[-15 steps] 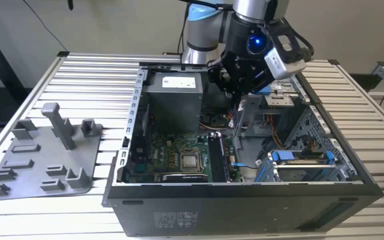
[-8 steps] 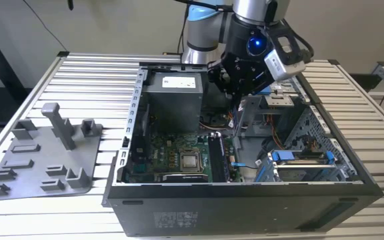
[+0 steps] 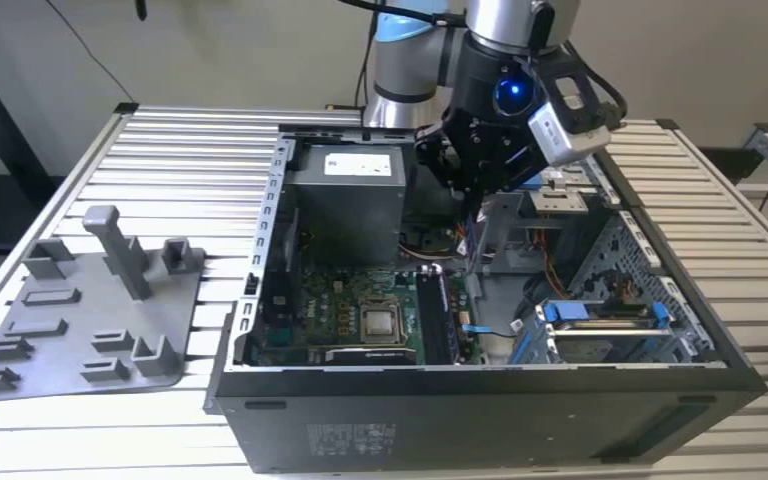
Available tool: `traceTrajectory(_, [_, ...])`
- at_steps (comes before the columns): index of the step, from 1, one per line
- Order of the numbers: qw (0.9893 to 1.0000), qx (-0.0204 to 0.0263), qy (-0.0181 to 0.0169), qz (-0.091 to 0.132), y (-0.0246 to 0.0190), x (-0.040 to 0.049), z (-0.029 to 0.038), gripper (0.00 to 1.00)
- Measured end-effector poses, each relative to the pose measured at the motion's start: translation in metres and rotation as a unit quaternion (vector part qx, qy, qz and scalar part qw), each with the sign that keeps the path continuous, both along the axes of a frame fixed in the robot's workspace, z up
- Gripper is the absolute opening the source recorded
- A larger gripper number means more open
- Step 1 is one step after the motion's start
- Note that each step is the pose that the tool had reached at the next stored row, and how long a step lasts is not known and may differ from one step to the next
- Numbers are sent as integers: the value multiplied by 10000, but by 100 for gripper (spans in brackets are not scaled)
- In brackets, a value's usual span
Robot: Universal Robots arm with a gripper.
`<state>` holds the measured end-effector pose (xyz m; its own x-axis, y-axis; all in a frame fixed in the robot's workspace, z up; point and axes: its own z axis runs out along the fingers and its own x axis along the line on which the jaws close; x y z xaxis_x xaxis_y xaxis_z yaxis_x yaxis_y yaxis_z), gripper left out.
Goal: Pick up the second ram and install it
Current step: 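Insert the second ram into the second slot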
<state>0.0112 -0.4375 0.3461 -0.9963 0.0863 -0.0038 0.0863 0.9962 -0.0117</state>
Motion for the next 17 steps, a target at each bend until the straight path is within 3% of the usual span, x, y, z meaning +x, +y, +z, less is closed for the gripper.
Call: traceTrajectory(17, [10000, 0, 0, 1, -10, 31, -76, 14])
